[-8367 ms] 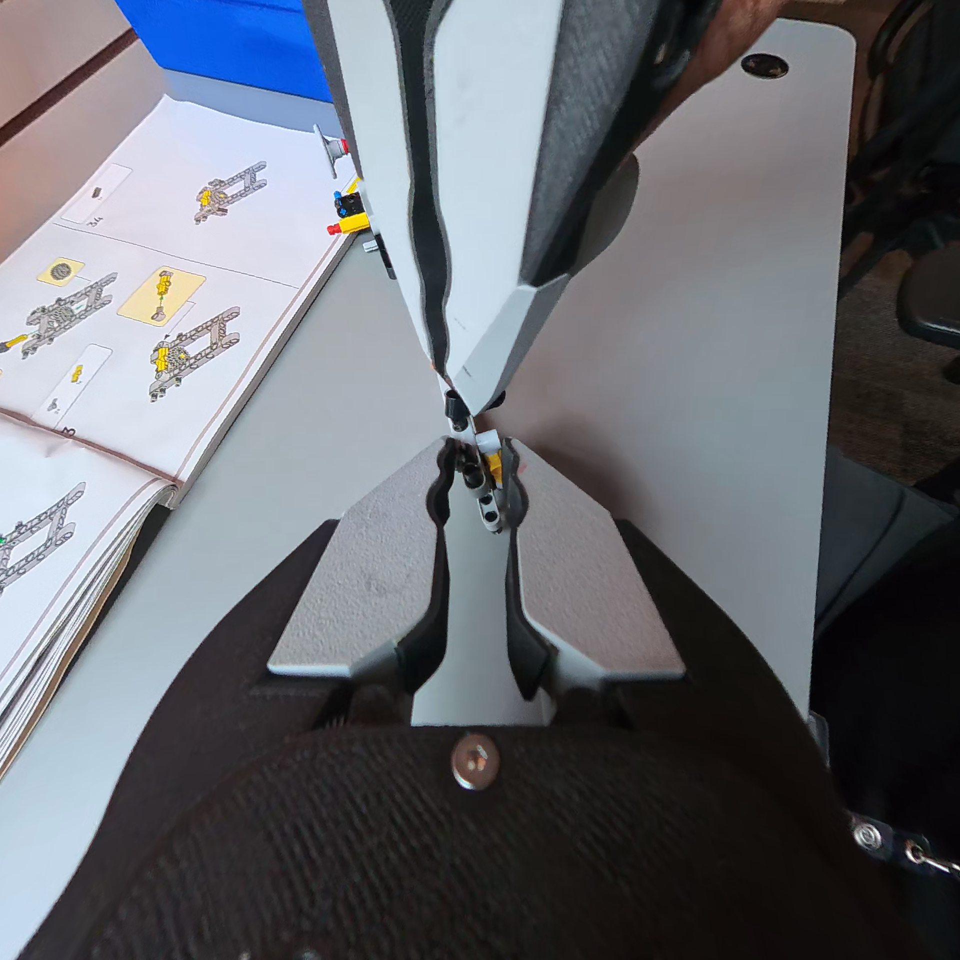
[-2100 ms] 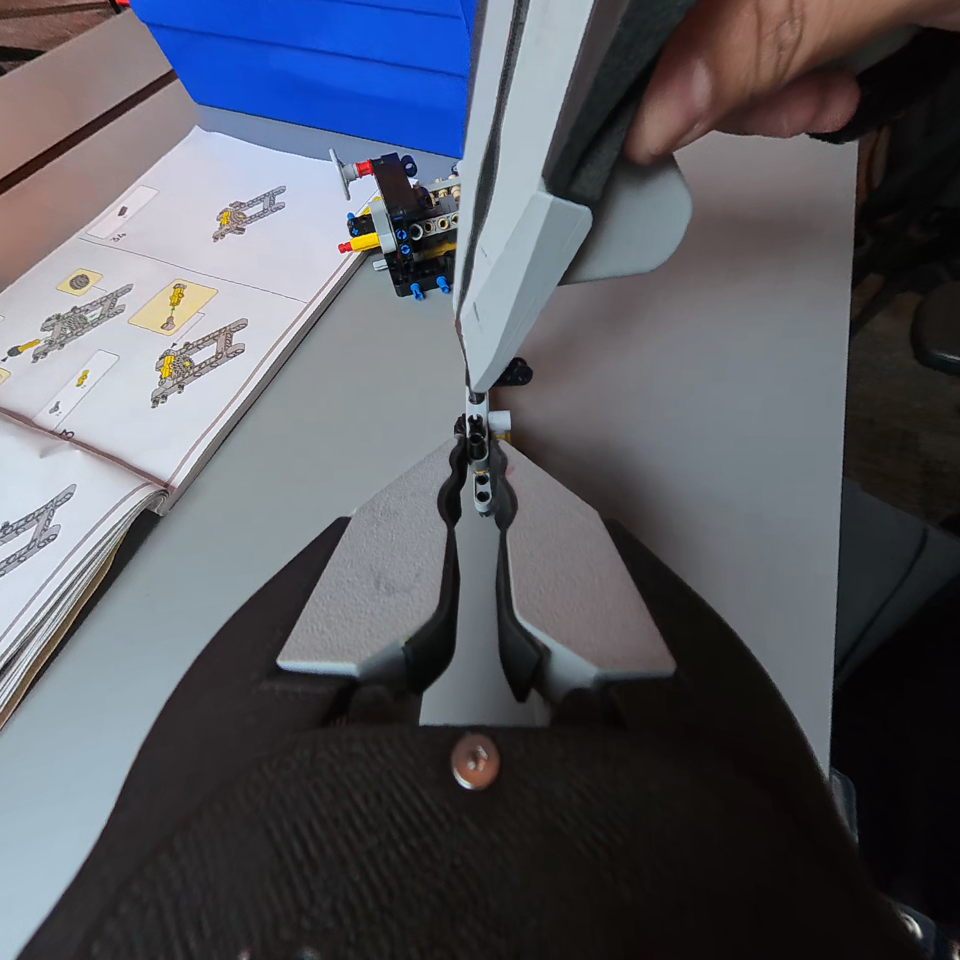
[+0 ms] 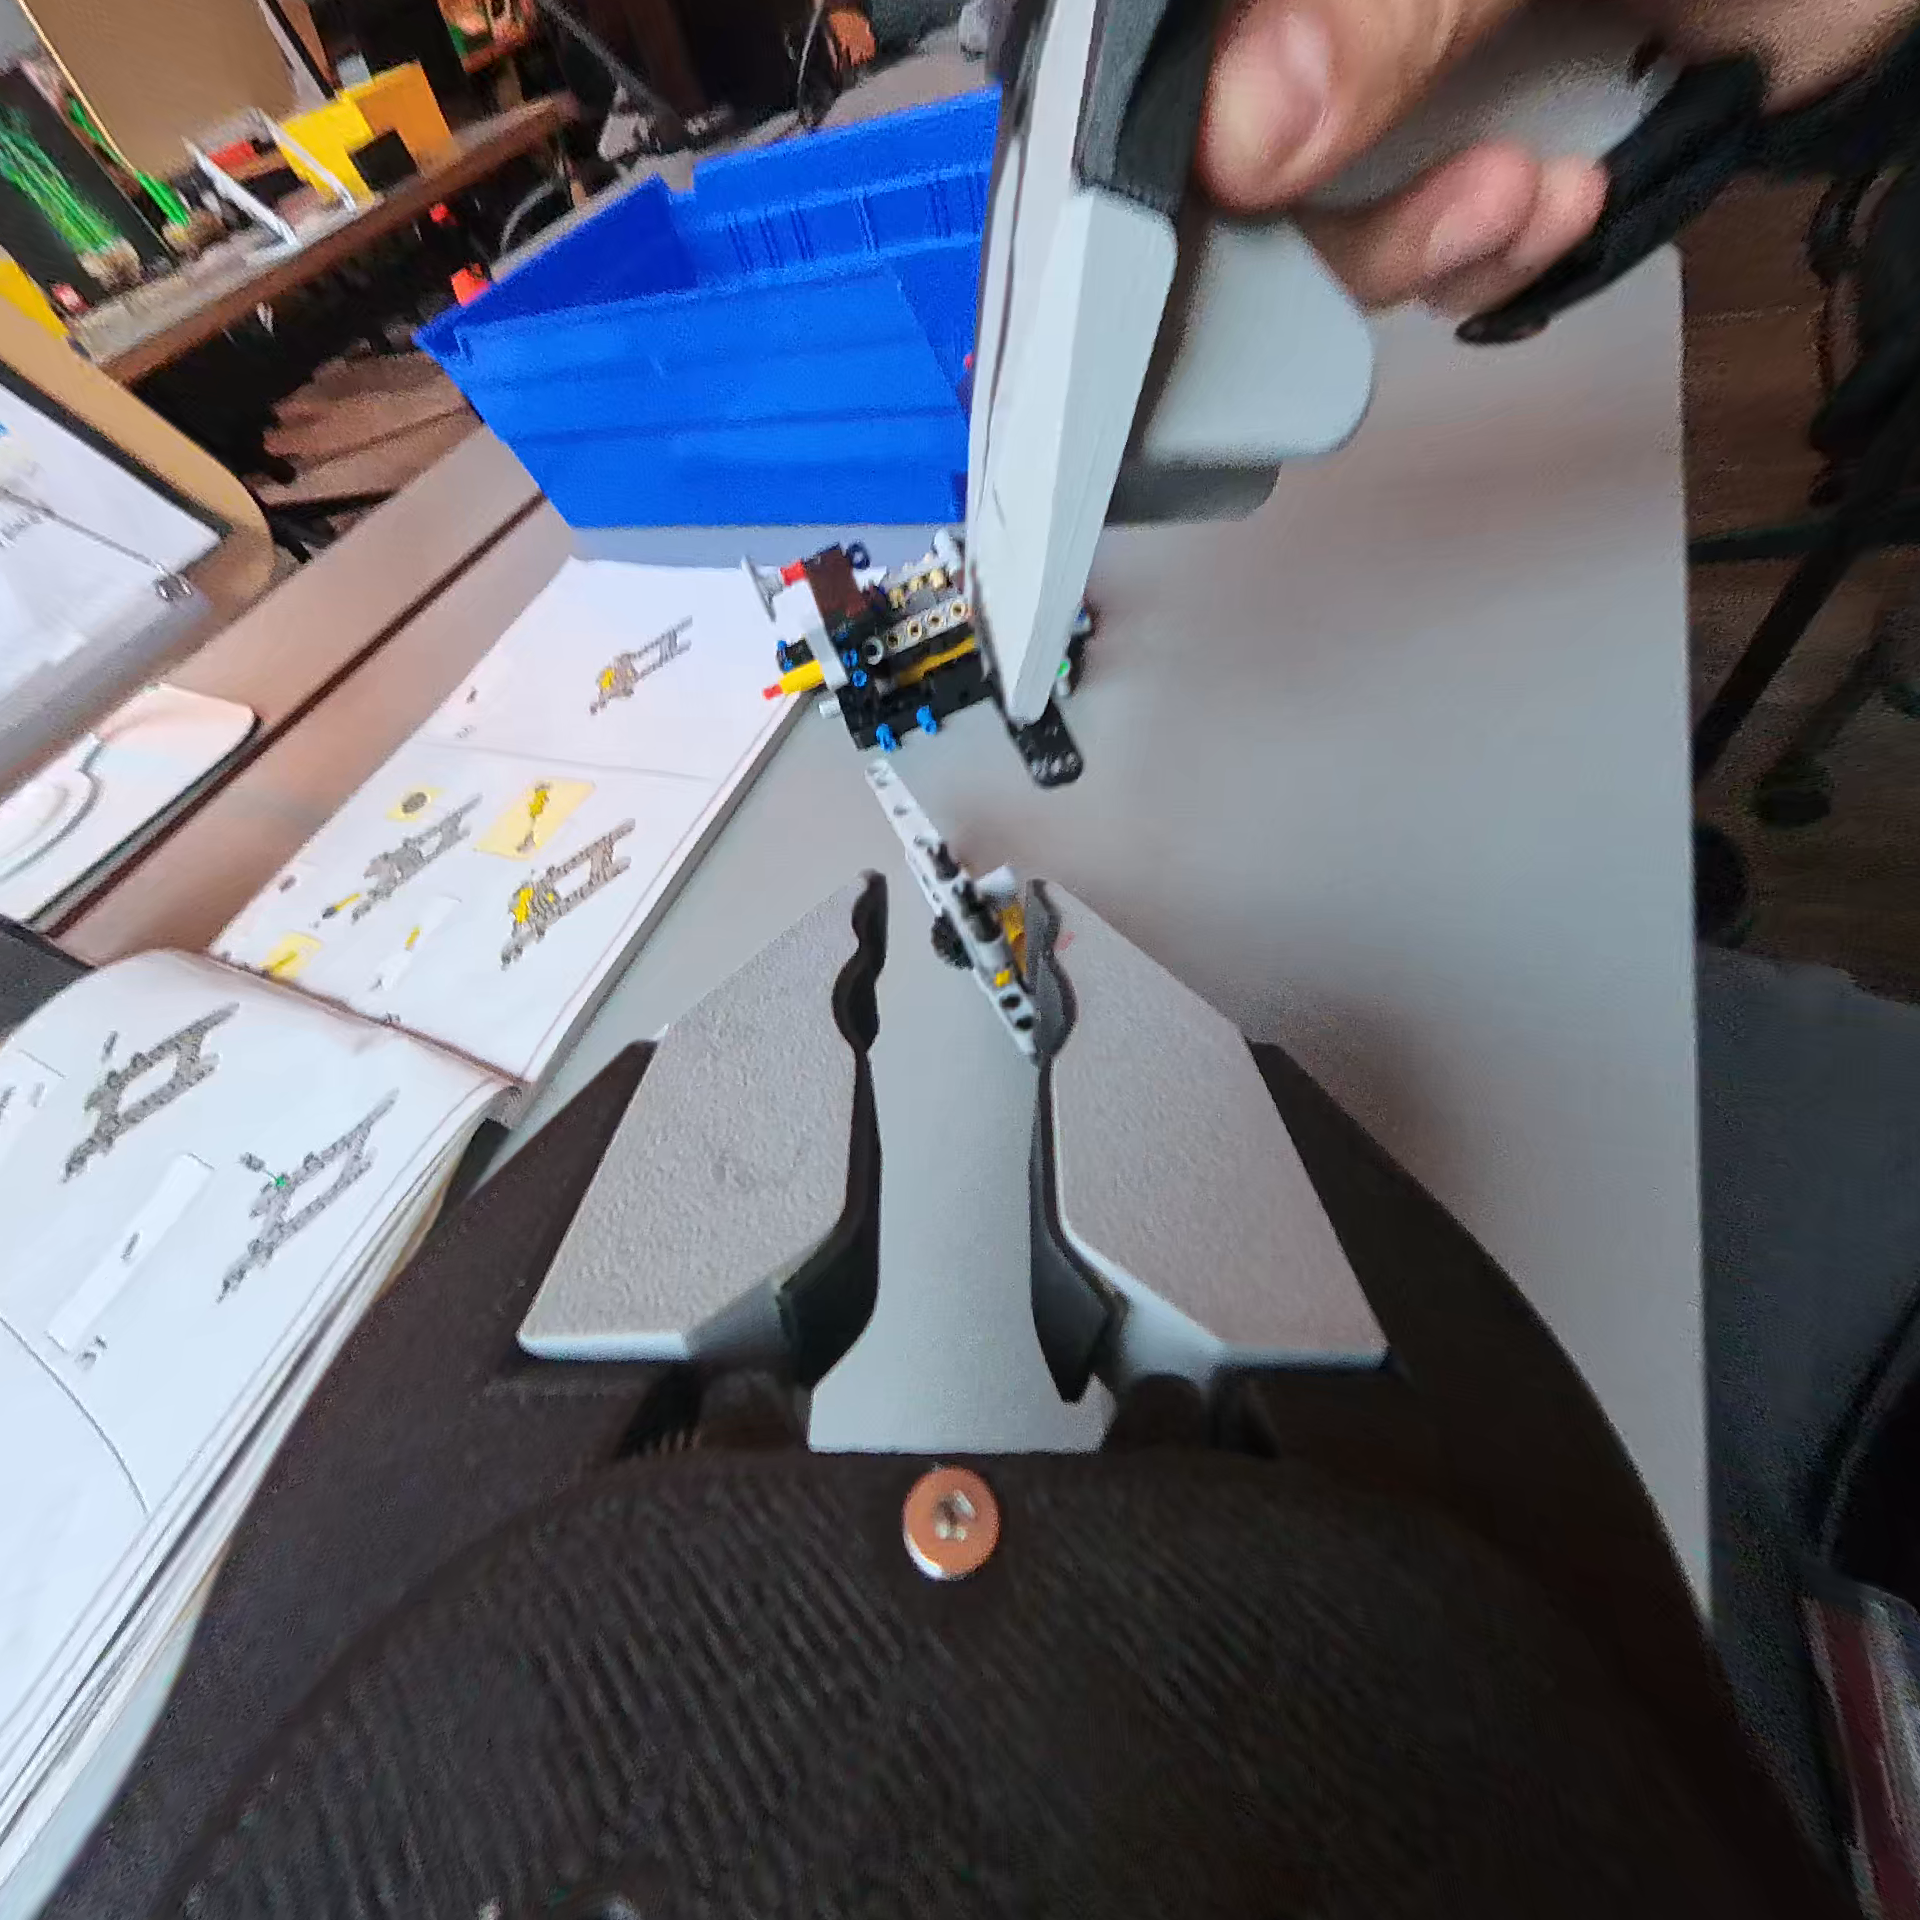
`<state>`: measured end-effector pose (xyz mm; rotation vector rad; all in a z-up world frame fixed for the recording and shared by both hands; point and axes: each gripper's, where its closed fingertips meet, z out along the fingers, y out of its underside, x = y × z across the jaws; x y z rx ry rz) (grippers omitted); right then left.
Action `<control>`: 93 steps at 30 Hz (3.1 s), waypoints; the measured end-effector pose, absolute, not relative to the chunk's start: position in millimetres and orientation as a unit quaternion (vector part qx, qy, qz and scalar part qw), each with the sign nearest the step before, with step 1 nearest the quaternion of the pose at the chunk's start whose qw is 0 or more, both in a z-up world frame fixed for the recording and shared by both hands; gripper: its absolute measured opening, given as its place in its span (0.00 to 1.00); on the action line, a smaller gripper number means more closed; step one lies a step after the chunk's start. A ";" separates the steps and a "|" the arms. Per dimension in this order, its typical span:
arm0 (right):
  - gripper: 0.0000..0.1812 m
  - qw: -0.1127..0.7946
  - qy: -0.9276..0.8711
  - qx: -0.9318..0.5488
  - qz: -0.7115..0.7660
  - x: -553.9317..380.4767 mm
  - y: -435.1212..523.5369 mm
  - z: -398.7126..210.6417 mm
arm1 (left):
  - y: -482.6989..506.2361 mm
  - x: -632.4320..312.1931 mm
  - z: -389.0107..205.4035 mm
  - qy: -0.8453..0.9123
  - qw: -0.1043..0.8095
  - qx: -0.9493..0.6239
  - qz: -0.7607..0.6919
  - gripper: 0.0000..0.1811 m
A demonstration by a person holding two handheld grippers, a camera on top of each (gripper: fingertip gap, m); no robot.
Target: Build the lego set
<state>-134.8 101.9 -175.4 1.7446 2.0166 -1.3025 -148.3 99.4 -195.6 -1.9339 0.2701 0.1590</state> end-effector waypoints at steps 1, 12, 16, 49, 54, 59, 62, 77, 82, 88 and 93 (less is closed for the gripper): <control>0.02 0.084 0.672 0.581 -0.450 -134.7 99.1 -173.3 | 99.3 -144.6 -191.1 0.118 0.561 -0.817 0.068 0.13; 0.02 0.000 0.643 0.572 -0.509 -145.1 88.8 -168.2 | 102.3 -131.3 -186.7 0.092 0.575 -0.812 0.032 0.03; 0.02 -0.038 0.647 0.578 -0.495 -149.5 90.2 -175.5 | 102.8 -129.5 -194.4 0.068 0.566 -0.822 -0.011 0.08; 0.03 -0.269 0.650 0.473 -0.531 -155.5 83.5 -153.5 | 105.3 -129.0 -171.0 -0.060 0.607 -0.756 -0.238 0.02; 0.03 -0.256 0.622 0.483 -0.561 -153.4 86.1 -151.8 | 106.5 -126.1 -169.5 -0.062 0.609 -0.752 -0.244 0.02; 0.03 -0.326 0.634 0.485 -0.506 -157.5 90.2 -154.6 | 110.0 -130.0 -172.2 -0.081 0.608 -0.751 -0.244 0.02; 0.03 -0.379 0.657 0.471 -0.450 -161.0 90.0 -158.9 | 110.7 -131.6 -175.2 -0.096 0.602 -0.746 -0.267 0.02; 0.02 -0.362 0.667 0.465 -0.456 -155.9 94.6 -150.3 | 105.8 -130.9 -170.3 -0.069 0.615 -0.725 -0.301 0.00; 0.02 -0.200 0.716 0.536 -0.400 -150.8 128.7 -182.2 | 105.6 -152.4 -196.9 0.016 0.581 -0.805 -0.118 0.17; 0.02 -0.085 0.743 0.553 -0.367 -157.7 126.4 -200.1 | 117.5 -147.3 -225.5 0.061 0.515 -0.853 -0.058 0.15; 0.02 -0.098 0.771 0.444 -0.445 -153.2 103.0 -172.6 | 117.8 -150.7 -226.6 0.082 0.512 -0.854 -0.043 0.07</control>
